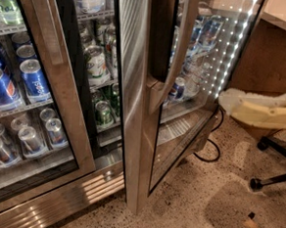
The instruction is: Open right fridge door
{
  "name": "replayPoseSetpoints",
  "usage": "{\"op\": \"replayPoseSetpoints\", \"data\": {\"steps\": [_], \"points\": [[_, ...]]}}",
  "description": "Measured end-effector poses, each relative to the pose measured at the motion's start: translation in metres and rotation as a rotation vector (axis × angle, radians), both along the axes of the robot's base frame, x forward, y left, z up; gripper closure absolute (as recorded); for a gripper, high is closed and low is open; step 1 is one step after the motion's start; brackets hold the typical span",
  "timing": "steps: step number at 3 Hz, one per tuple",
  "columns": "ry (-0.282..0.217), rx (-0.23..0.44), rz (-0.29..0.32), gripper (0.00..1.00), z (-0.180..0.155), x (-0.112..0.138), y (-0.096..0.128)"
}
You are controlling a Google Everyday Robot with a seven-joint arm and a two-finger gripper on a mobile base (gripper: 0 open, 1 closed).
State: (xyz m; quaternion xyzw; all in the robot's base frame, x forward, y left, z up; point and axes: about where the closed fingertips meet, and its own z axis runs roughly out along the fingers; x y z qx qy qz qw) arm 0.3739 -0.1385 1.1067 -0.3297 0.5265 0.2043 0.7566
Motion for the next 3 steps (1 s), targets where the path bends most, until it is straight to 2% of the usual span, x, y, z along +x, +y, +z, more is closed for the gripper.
{"op": "replayPoseSetpoints", "data": {"steps": [1,2,3], "points": [[-0.052,0.017,0.001,0.03,0.014,0.033,0.007],[-0.068,0.033,0.021,0.05,0.02,0.055,0.02],[-0.049,0.047,0.081,0.0,0.017,0.062,0.047]]}}
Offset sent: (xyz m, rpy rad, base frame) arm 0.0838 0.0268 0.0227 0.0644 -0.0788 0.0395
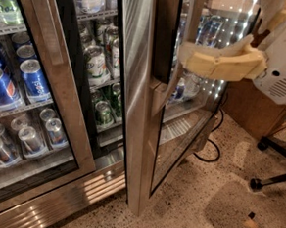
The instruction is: Open right fridge door
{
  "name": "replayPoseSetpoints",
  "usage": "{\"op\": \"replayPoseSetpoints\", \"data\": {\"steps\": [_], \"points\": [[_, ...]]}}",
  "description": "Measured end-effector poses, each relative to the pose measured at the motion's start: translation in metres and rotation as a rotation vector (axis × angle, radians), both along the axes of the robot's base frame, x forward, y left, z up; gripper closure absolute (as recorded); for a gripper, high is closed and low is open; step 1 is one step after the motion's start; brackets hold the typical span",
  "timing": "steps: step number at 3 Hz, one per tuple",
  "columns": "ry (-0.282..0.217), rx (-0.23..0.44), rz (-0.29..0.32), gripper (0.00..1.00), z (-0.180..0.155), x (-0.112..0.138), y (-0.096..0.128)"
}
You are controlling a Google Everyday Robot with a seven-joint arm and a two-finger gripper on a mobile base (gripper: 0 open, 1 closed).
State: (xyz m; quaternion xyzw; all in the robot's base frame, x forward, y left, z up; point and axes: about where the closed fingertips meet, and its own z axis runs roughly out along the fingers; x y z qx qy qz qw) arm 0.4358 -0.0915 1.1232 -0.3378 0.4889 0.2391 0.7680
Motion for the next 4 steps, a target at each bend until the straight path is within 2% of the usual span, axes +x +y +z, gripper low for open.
{"op": "replayPoseSetpoints", "data": {"steps": [1,2,3,4], "points": [[0.041,-0.012,0.091,0.0,-0.009,-0.011,0.031],[0.119,0.001,0.224,0.0,-0.02,-0.055,0.075],[0.153,0.01,0.313,0.18,-0.029,-0.082,0.101],[0.154,0.008,0.323,0.43,-0.03,-0.085,0.104]]}}
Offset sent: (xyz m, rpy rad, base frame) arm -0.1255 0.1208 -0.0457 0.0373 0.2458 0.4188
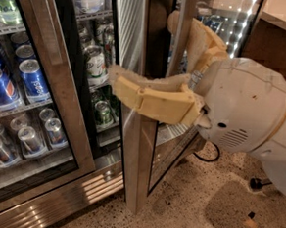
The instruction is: Open right fridge door
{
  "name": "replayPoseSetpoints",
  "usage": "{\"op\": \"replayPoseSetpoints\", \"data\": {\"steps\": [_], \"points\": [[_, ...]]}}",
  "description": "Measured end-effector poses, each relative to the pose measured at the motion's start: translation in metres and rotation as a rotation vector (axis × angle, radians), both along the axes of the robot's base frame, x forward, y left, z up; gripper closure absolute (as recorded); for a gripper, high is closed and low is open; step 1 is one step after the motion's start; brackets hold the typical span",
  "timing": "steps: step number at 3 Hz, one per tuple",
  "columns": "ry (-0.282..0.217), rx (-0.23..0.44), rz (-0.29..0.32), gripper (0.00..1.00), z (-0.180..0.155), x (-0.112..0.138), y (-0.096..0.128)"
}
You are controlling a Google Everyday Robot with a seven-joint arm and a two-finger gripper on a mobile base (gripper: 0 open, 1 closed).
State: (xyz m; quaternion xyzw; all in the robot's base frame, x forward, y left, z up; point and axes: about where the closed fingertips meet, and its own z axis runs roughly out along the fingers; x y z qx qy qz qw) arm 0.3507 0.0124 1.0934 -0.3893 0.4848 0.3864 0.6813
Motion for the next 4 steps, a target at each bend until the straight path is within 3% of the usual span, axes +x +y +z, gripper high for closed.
{"op": "replayPoseSetpoints", "data": {"steps": [2,3,4], "points": [[0.0,0.0,0.0,0.89,0.0,0.004,-0.006],[0.0,0.0,0.0,1.0,0.0,0.007,-0.011],[0.0,0.0,0.0,1.0,0.0,0.01,-0.017]]}}
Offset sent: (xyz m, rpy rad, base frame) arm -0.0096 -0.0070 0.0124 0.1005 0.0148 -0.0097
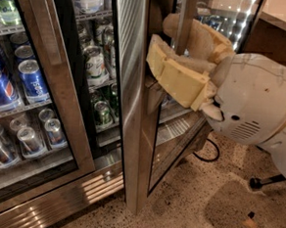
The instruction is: Open right fridge door
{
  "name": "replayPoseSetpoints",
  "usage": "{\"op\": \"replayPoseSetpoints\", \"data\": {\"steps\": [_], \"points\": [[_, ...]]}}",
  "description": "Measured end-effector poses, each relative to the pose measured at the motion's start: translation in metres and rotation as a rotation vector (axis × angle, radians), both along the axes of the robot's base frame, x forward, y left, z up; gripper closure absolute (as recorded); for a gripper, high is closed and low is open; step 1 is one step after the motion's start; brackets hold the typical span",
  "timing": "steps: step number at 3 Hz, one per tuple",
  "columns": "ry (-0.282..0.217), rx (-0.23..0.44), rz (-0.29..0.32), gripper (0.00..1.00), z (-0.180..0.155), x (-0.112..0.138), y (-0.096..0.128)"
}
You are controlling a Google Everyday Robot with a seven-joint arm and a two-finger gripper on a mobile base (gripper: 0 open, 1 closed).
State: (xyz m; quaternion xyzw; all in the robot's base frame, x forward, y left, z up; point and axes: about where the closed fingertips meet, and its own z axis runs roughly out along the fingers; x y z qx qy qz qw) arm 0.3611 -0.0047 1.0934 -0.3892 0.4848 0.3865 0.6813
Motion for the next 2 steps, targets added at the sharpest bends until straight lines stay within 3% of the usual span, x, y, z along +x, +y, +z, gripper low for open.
{"op": "replayPoseSetpoints", "data": {"steps": [2], "points": [[0.0,0.0,0.0,1.0,0.0,0.0095,-0.0122]]}}
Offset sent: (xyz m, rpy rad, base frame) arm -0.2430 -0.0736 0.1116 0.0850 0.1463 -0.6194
